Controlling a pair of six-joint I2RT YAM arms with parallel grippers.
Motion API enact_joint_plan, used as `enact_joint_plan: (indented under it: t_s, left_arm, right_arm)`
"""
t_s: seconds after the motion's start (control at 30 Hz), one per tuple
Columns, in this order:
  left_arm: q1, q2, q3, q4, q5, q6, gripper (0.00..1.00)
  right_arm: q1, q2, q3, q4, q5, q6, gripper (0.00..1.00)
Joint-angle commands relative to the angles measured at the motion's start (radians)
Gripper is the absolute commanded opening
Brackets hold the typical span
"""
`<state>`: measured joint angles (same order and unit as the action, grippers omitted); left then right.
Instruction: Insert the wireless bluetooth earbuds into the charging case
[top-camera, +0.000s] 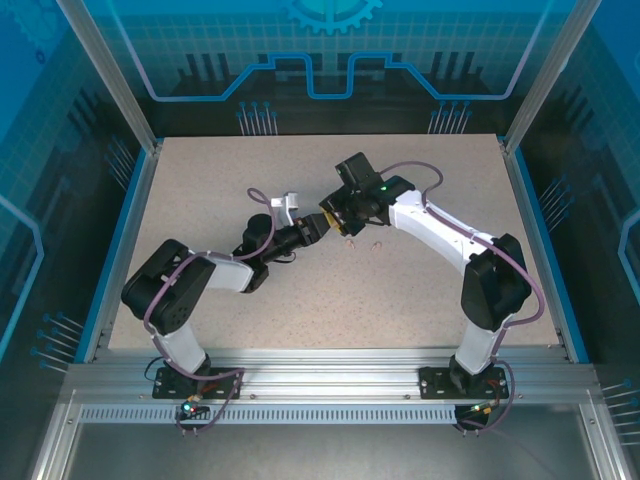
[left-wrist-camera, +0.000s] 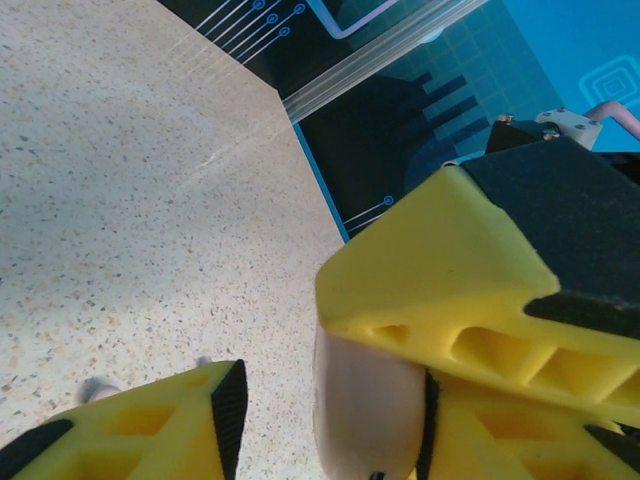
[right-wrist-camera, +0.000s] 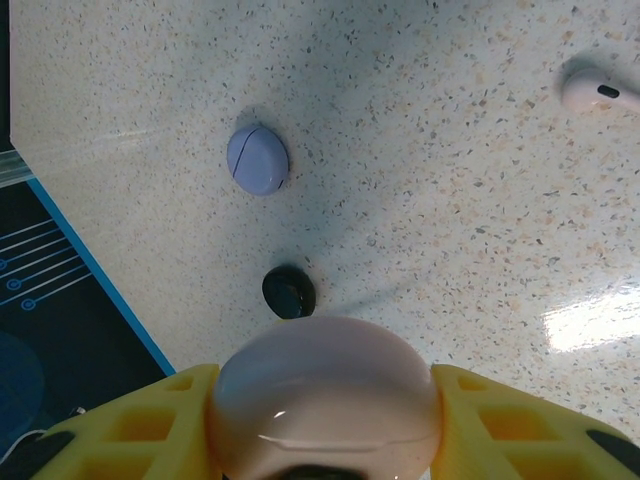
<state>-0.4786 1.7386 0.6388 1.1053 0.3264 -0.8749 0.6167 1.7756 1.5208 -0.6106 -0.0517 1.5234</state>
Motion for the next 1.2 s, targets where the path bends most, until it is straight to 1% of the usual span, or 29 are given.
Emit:
enact_joint_plan:
  t_s: [0.0, 0.1, 0.23, 0.3, 0.4, 0.43, 0.5, 0.57, 0.63, 0.7, 0.8, 0.9, 1.0, 1.07, 1.17]
  left_arm:
    - [-0.002, 0.020, 0.027, 0.039, -0.038, -0.016, 0.45]
    - [-0.002, 0.025, 0.026, 0.044, -0.041, -0.018, 0.41]
    - [-0.004, 0.034, 0.027, 0.055, -0.047, -0.029, 0.32]
    - [-0.005, 0.036, 0.025, 0.060, -0.047, -0.032, 0.26]
    - [-0.005, 0.035, 0.019, 0.058, -0.047, -0.037, 0.14]
    - [-0.006, 0.033, 0.016, 0.059, -0.047, -0.041, 0.11]
    - [-0.005, 0.026, 0.009, 0.055, -0.047, -0.047, 0.04]
    - [-0.006, 0.007, 0.003, 0.032, -0.052, -0.047, 0.00]
    - [-0.004, -0.020, -0.001, -0.006, -0.046, -0.040, 0.00]
    - [-0.003, -0.056, -0.002, -0.061, -0.030, -0.020, 0.00]
    - [0.001, -0.120, 0.008, -0.178, 0.019, 0.040, 0.00]
    - [0.025, -0.185, 0.030, -0.304, 0.104, 0.105, 0.00]
    - [0.064, -0.233, 0.051, -0.386, 0.211, 0.155, 0.00]
    - [0.093, -0.250, 0.072, -0.423, 0.298, 0.177, 0.00]
    - [0.121, -0.271, 0.105, -0.487, 0.392, 0.217, 0.00]
  right_arm:
    - [0.018, -0.013, 0.021, 0.005, -0.008, 0.014, 0.36]
    - [0.020, -0.014, 0.018, 0.006, -0.010, 0.015, 0.36]
    - [0.021, -0.018, 0.012, 0.012, -0.009, 0.021, 0.36]
    - [0.021, -0.019, 0.010, 0.013, -0.008, 0.022, 0.36]
    - [0.018, -0.025, 0.009, 0.018, -0.005, 0.024, 0.38]
    - [0.015, -0.028, 0.008, 0.023, -0.004, 0.024, 0.42]
    - [-0.003, -0.036, 0.010, 0.037, -0.003, 0.015, 0.56]
    - [-0.024, -0.046, 0.018, 0.052, -0.003, -0.016, 0.66]
    - [-0.047, -0.067, 0.030, 0.033, 0.011, -0.056, 0.72]
    - [-0.070, -0.102, 0.019, 0.019, 0.024, -0.098, 0.73]
    - [-0.105, -0.176, -0.050, 0.035, 0.035, -0.190, 0.74]
    - [-0.134, -0.247, -0.133, 0.064, 0.025, -0.347, 0.74]
    - [-0.159, -0.308, -0.230, 0.161, -0.051, -0.528, 0.74]
    - [-0.162, -0.351, -0.298, 0.256, -0.108, -0.665, 0.74]
    - [-0.160, -0.411, -0.384, 0.390, -0.211, -0.829, 0.74]
